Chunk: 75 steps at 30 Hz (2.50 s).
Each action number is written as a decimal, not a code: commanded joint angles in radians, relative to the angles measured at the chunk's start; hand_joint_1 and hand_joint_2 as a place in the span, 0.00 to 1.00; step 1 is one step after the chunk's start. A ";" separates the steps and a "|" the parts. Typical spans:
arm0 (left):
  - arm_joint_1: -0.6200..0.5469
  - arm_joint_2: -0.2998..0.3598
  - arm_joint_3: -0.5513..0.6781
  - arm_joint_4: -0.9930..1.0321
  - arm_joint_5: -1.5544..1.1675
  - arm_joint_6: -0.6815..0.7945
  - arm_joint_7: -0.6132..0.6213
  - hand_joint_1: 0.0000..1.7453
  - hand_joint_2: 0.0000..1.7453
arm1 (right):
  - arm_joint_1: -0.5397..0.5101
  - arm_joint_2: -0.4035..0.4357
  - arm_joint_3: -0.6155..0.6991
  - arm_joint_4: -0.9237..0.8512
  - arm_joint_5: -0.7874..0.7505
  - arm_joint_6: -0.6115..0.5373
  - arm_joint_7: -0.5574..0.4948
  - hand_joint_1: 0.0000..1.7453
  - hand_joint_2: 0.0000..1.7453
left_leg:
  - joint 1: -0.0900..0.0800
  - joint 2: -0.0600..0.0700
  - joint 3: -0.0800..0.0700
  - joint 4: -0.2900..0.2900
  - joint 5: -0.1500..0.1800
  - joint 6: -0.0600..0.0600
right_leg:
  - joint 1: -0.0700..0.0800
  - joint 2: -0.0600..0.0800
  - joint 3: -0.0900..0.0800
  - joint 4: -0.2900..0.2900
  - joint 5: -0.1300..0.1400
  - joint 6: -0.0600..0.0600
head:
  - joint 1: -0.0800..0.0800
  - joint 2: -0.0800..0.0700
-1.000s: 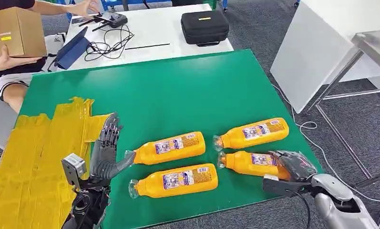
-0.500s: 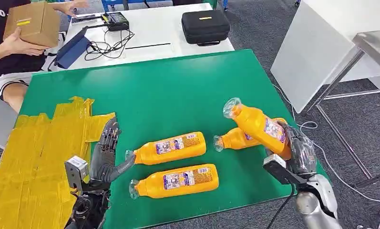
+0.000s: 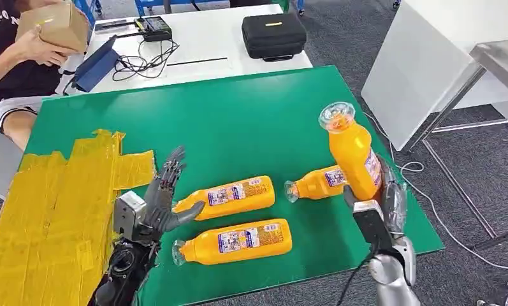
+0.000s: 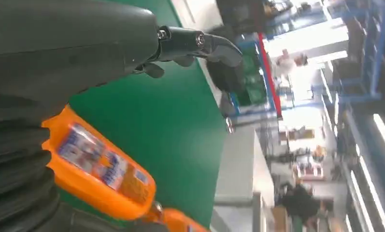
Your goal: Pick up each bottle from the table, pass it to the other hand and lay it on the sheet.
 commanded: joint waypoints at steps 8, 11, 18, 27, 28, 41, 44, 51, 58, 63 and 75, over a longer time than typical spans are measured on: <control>-0.098 0.021 -0.118 -0.059 0.089 -0.053 0.069 0.00 1.00 | -0.327 0.152 0.321 0.410 -0.062 0.053 -0.037 1.00 1.00 | 0.002 0.010 0.001 0.001 -0.002 -0.003 | 0.002 0.009 0.000 0.001 0.001 -0.002 | 0.000 0.000; -0.110 0.015 -0.129 -0.049 0.088 -0.050 0.069 0.00 1.00 | -0.349 0.159 0.356 0.435 -0.065 0.064 -0.037 1.00 1.00 | 0.002 0.005 0.000 0.001 -0.001 -0.003 | 0.002 0.004 0.000 0.000 0.000 -0.002 | 0.000 0.000; -0.115 0.013 -0.121 -0.047 0.118 -0.058 0.085 0.00 1.00 | -0.403 0.189 0.419 0.509 -0.060 0.076 -0.051 1.00 1.00 | 0.003 0.007 0.002 0.001 -0.001 -0.003 | 0.003 0.005 0.002 0.001 -0.001 -0.002 | 0.000 0.000; -0.124 0.007 -0.114 -0.048 0.150 -0.073 0.106 0.00 1.00 | -0.443 0.214 0.519 0.569 -0.056 0.097 -0.082 1.00 1.00 | 0.002 0.001 -0.001 0.000 0.001 -0.003 | 0.001 0.001 0.000 0.001 0.000 -0.001 | 0.000 0.000; -0.124 0.007 -0.114 -0.048 0.150 -0.073 0.106 0.00 1.00 | -0.443 0.214 0.519 0.569 -0.056 0.097 -0.082 1.00 1.00 | 0.003 0.002 0.001 0.001 -0.001 -0.004 | 0.003 0.001 0.002 0.001 -0.001 -0.002 | 0.000 0.000; -0.106 0.012 -0.084 -0.048 0.174 -0.055 0.110 0.00 1.00 | -0.440 0.228 0.658 0.589 0.025 0.074 -0.078 1.00 1.00 | 0.002 0.002 0.000 0.000 0.000 -0.003 | 0.001 0.001 0.001 0.000 0.000 -0.001 | 0.000 0.000; -0.097 0.015 -0.067 -0.049 0.186 -0.048 0.111 0.00 1.00 | -0.435 0.208 0.706 0.554 0.037 0.096 -0.061 1.00 1.00 | 0.003 0.002 0.003 0.000 -0.001 -0.004 | 0.003 0.001 0.004 0.000 -0.002 -0.002 | 0.000 0.000; -0.093 0.025 -0.044 -0.030 0.201 -0.047 0.105 0.00 1.00 | -0.409 0.142 0.731 0.470 -0.106 0.348 -0.053 1.00 1.00 | 0.003 -0.001 0.002 0.000 0.000 -0.003 | 0.003 -0.002 0.004 0.000 -0.002 -0.002 | 0.000 0.000; -0.076 0.028 -0.036 -0.030 0.203 -0.045 0.104 0.00 1.00 | -0.392 0.074 0.709 0.366 -0.146 0.434 -0.037 1.00 1.00 | 0.002 -0.002 0.002 0.000 -0.001 -0.004 | 0.002 -0.002 0.004 0.000 -0.002 -0.002 | 0.000 0.000; -0.044 0.031 -0.030 -0.062 0.203 -0.045 0.103 0.94 1.00 | -0.375 0.059 0.676 0.350 -0.157 0.446 -0.036 1.00 1.00 | 0.002 -0.002 0.002 0.000 0.000 -0.003 | 0.002 -0.002 0.003 0.000 -0.002 -0.002 | 0.000 0.000; -0.032 0.030 -0.030 -0.063 0.198 -0.040 0.103 1.00 1.00 | -0.334 0.059 0.644 0.290 -0.124 0.392 -0.022 1.00 1.00 | 0.002 -0.001 0.001 0.000 0.000 -0.003 | 0.002 -0.002 0.003 0.000 -0.002 -0.002 | 0.000 0.000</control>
